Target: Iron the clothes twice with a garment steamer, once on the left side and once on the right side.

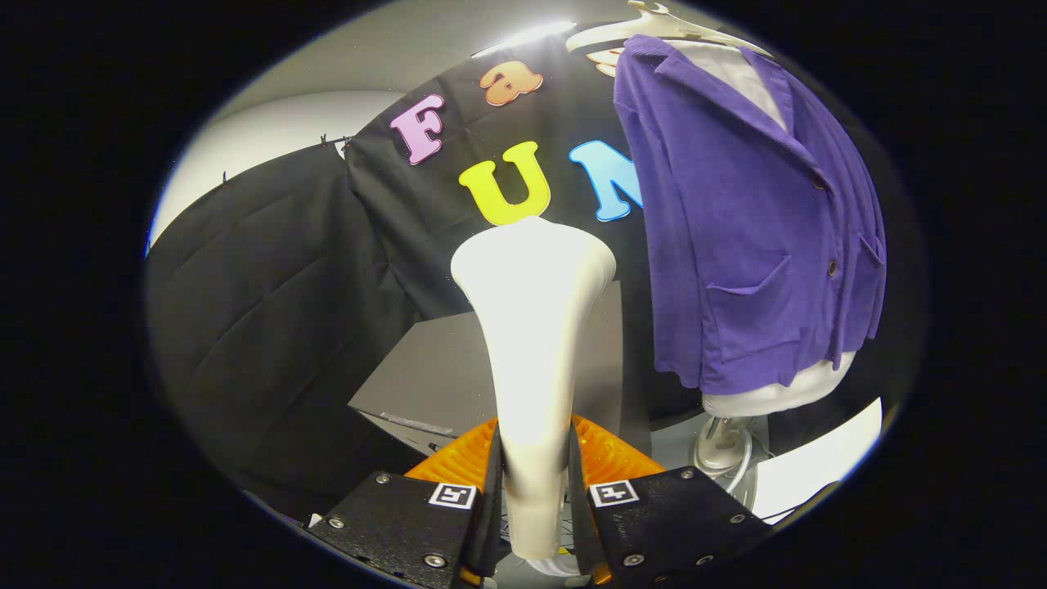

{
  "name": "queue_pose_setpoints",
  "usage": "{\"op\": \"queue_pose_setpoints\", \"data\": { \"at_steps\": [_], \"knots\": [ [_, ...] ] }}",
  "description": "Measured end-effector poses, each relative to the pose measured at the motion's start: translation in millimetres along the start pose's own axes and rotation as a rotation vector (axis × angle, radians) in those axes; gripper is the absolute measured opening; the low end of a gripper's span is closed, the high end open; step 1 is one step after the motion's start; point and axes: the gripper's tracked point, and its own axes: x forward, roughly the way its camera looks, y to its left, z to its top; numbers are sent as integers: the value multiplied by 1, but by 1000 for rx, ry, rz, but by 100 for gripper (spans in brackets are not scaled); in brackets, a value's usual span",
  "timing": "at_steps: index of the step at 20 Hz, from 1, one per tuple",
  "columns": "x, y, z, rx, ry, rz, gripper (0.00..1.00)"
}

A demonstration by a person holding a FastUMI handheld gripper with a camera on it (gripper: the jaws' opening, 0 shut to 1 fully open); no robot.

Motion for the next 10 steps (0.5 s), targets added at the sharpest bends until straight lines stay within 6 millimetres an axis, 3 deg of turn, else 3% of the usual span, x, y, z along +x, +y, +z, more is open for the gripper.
{"op": "queue_pose_setpoints", "data": {
  "at_steps": [5,10],
  "knots": [
    [-40,-13,-31,-11,-42,-49,36],
    [-65,-18,-45,-18,-111,-81,36]
  ]
}}
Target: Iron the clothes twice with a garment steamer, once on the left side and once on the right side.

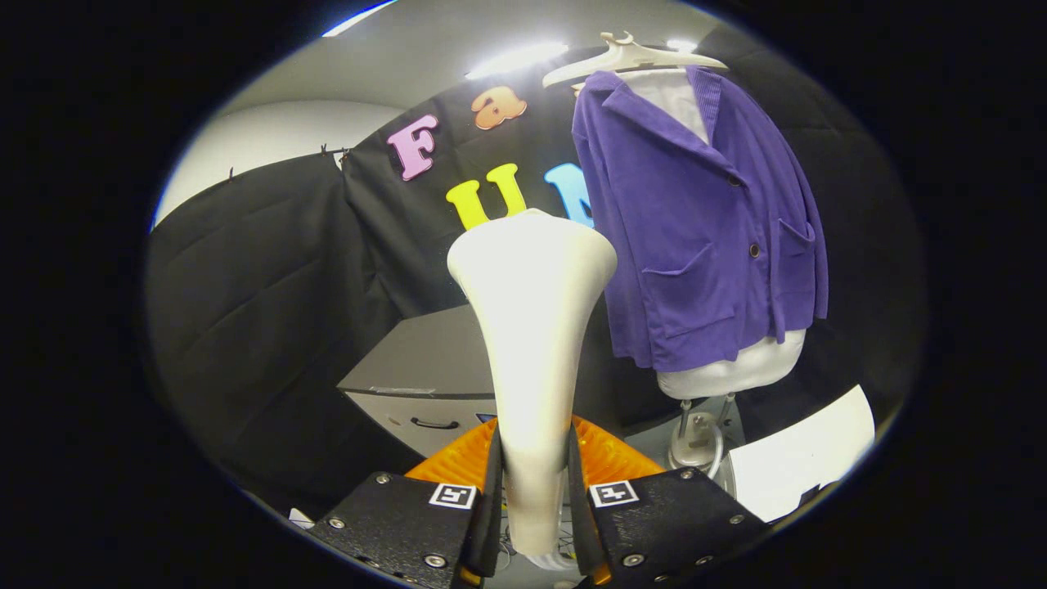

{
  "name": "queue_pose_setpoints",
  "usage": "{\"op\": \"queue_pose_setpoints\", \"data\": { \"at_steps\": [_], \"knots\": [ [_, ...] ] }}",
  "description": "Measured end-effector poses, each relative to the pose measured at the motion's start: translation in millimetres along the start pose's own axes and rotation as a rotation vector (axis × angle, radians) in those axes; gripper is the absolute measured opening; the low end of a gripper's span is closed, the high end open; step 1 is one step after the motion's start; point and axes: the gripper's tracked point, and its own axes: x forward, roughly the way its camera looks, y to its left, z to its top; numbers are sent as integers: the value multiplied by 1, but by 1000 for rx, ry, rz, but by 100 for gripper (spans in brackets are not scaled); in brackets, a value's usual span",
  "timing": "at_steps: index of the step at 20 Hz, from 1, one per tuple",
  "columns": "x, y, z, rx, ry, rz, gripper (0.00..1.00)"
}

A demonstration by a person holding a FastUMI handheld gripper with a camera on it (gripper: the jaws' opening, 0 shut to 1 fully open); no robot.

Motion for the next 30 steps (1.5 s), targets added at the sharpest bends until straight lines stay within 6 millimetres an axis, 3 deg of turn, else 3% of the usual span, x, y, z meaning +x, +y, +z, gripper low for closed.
{"op": "queue_pose_setpoints", "data": {
  "at_steps": [5,13,19,23,30],
  "knots": [
    [-18,-4,33,-38,-73,-13,36],
    [-14,-25,132,-34,-221,-44,36],
    [10,-53,200,9,-318,-99,36],
    [34,-76,228,47,-361,-138,36],
    [78,-106,261,78,-387,-194,36]
  ]
}}
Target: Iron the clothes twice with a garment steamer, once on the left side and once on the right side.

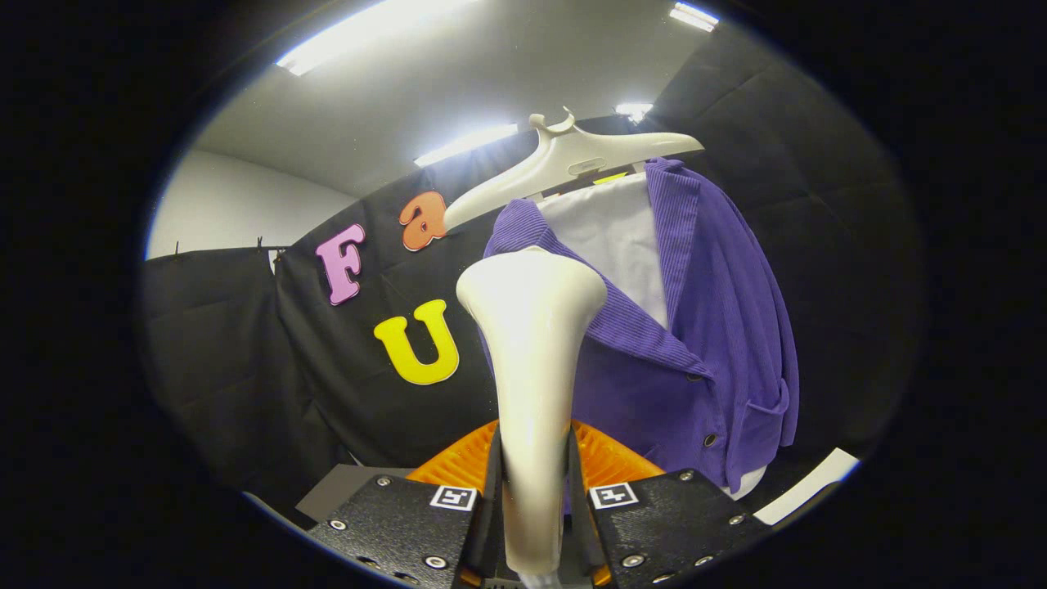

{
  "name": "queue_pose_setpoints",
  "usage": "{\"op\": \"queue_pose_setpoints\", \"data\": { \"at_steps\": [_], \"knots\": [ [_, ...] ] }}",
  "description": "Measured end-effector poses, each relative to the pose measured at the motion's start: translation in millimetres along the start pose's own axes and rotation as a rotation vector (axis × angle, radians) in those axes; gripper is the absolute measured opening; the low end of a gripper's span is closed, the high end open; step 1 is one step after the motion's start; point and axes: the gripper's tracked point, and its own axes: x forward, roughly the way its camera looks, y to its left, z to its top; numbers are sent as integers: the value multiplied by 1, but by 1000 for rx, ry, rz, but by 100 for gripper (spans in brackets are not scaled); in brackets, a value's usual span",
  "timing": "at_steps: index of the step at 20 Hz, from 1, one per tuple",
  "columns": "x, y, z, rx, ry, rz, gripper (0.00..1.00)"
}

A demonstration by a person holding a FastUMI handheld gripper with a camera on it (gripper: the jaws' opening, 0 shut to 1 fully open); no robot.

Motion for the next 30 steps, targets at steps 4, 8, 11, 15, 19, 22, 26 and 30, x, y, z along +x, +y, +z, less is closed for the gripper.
{"op": "queue_pose_setpoints", "data": {
  "at_steps": [4,8,11,15,19,22,26,30],
  "knots": [
    [21,-15,-10,-9,34,-40,36],
    [27,-27,-36,-15,90,-55,36],
    [24,-38,-57,-10,127,-67,36],
    [18,-52,-91,-9,183,-83,36],
    [11,-62,-121,0,233,-94,36],
    [8,-69,-142,5,263,-108,36],
    [9,-78,-170,13,304,-123,36],
    [4,-89,-199,26,350,-141,36]
  ]
}}
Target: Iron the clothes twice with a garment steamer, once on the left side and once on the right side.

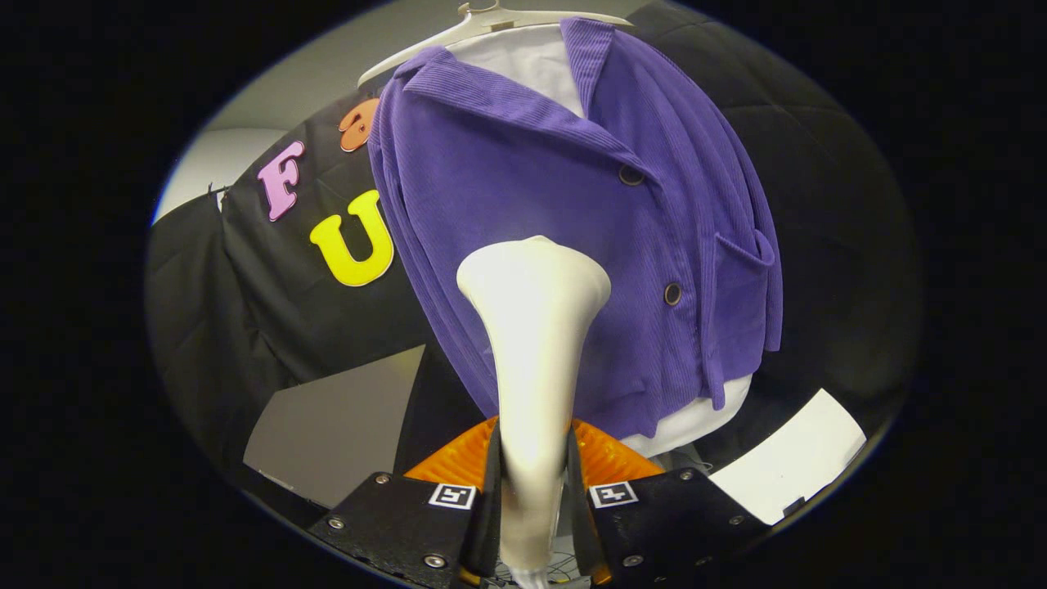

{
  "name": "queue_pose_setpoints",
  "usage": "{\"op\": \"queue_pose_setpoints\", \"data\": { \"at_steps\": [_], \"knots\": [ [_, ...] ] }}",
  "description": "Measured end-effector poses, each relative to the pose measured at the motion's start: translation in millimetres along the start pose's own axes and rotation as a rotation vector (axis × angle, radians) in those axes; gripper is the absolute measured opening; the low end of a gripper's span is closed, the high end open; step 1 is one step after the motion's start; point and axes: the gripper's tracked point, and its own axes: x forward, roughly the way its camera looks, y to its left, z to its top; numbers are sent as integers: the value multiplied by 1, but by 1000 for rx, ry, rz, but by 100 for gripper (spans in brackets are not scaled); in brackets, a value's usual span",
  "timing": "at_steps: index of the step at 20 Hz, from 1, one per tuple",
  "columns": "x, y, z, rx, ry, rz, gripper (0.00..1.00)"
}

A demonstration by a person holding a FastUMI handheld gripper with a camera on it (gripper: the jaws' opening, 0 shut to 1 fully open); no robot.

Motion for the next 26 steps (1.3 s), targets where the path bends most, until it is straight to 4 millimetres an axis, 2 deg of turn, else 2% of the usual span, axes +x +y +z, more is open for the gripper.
{"op": "queue_pose_setpoints", "data": {
  "at_steps": [7,13,17,21,26],
  "knots": [
    [10,-18,-45,16,66,-25,36],
    [22,-36,-96,38,138,-53,36],
    [24,-49,-131,53,189,-74,36],
    [17,-55,-156,59,220,-79,36],
    [-8,-52,-180,48,224,-60,36]
  ]
}}
